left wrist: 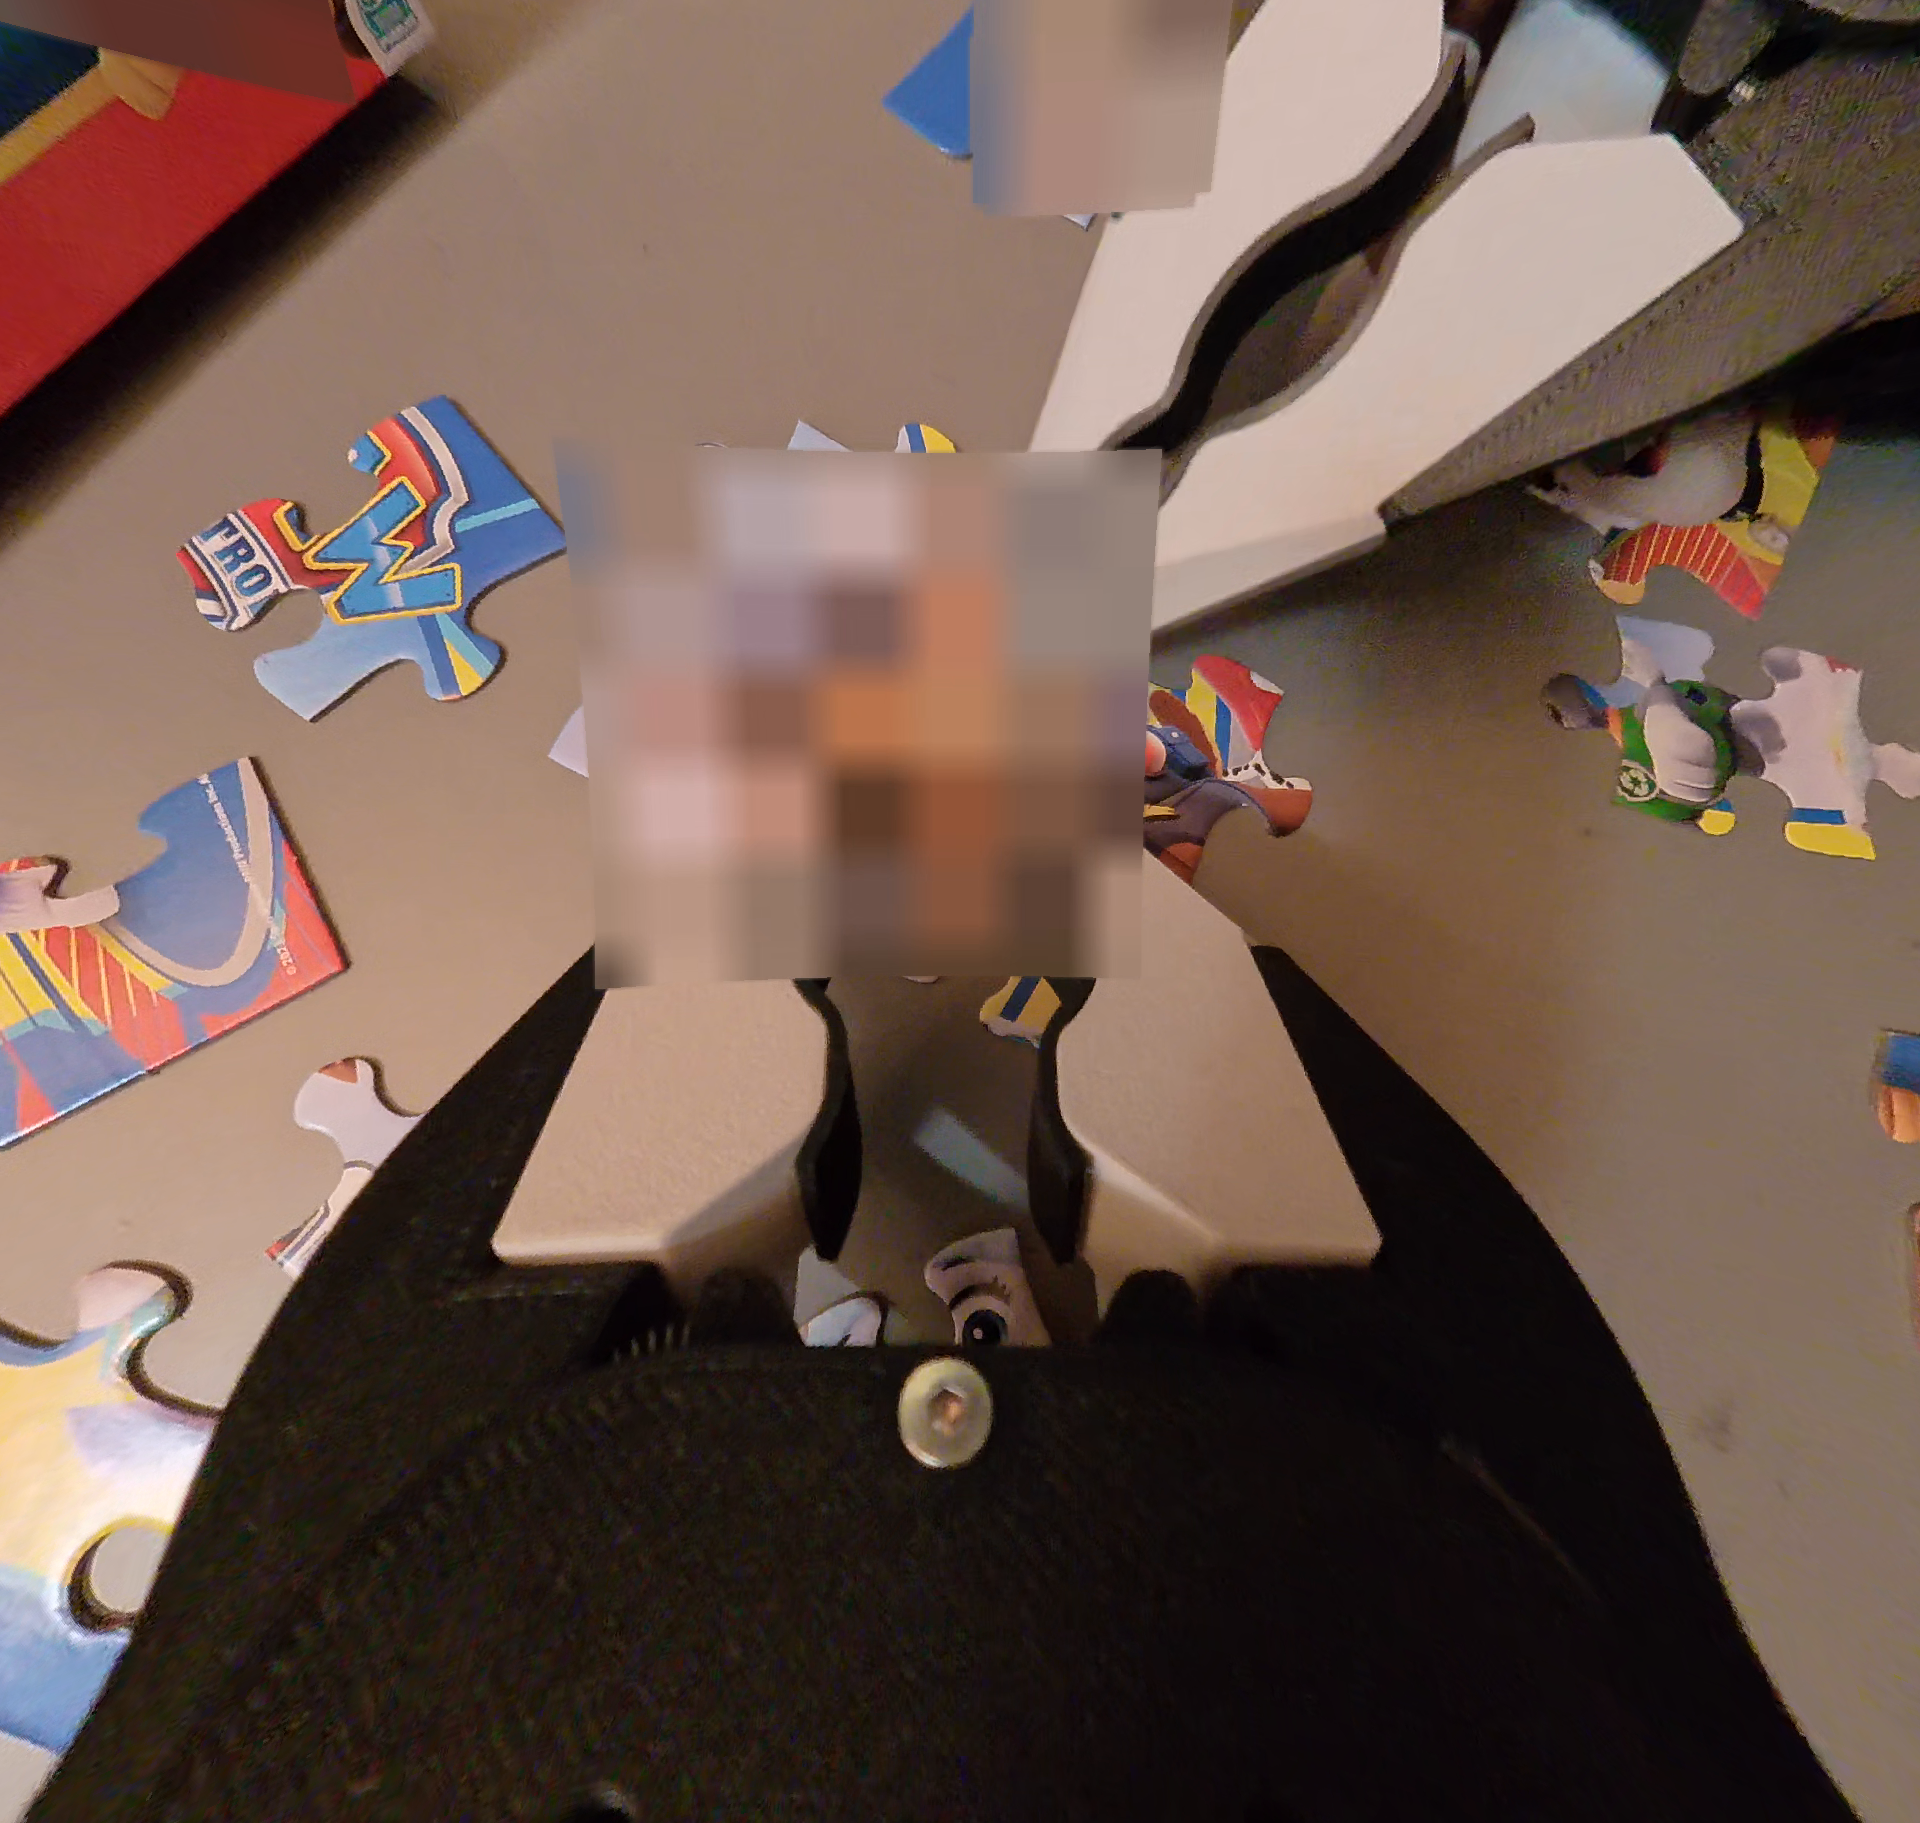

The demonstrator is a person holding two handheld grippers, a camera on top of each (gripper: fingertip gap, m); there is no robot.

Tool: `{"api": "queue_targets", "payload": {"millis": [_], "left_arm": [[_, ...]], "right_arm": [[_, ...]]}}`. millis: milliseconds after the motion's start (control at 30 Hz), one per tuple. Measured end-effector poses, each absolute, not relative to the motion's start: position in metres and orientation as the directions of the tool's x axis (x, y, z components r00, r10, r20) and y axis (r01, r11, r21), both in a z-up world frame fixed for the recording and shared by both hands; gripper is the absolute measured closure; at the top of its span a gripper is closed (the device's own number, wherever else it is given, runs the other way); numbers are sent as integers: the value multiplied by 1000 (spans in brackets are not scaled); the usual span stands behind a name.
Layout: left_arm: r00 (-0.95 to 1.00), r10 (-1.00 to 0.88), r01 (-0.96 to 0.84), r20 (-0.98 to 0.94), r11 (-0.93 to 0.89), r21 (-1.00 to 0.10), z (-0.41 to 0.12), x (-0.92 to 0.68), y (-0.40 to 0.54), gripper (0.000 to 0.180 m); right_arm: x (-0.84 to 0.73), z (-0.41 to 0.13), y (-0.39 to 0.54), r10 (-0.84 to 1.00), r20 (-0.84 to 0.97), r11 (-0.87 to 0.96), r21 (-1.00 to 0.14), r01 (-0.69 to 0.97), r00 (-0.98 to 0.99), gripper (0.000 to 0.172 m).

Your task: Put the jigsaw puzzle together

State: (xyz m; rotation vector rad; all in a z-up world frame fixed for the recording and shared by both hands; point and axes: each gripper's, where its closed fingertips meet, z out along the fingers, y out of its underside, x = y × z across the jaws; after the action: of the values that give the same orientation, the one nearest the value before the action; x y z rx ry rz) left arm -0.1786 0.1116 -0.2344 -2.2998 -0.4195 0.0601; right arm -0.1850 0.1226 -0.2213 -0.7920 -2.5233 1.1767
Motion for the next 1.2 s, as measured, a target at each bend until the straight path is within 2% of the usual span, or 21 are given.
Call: {"api": "queue_targets", "payload": {"millis": [233,467,567,667,800,933,1033,1200], "left_arm": [[945,317,277,82,-641,-716,-234,-179,112,151],[943,323,280,80,-639,-716,-234,-180,111,152],[943,323,280,80,-639,-716,-234,-180,111,152],[943,324,278,78,-639,-717,-234,-180,111,152],[943,324,279,77,-639,-717,-234,-180,111,152],[942,325,285,87,-636,-717,-234,-180,110,152],[941,326,287,87,-635,-718,-234,-180,110,153],[942,324,286,89,-634,-718,-234,-180,110,153]], "right_arm": [[-193,-232,119,592,33,558,-737,380,-805,172],[-195,-233,119,630,-42,524,-713,465,-775,172],[-195,-233,119,618,2,563,-699,441,-786,172],[-203,-222,132,656,38,536,-727,429,-754,172],[-211,-198,152,705,-28,416,-793,446,-708,172],[-200,-211,138,655,-103,424,-770,477,-748,172],[-196,-233,137,645,-57,509,-712,484,-762,172],[-196,-233,138,649,-46,511,-714,480,-760,172]]}}
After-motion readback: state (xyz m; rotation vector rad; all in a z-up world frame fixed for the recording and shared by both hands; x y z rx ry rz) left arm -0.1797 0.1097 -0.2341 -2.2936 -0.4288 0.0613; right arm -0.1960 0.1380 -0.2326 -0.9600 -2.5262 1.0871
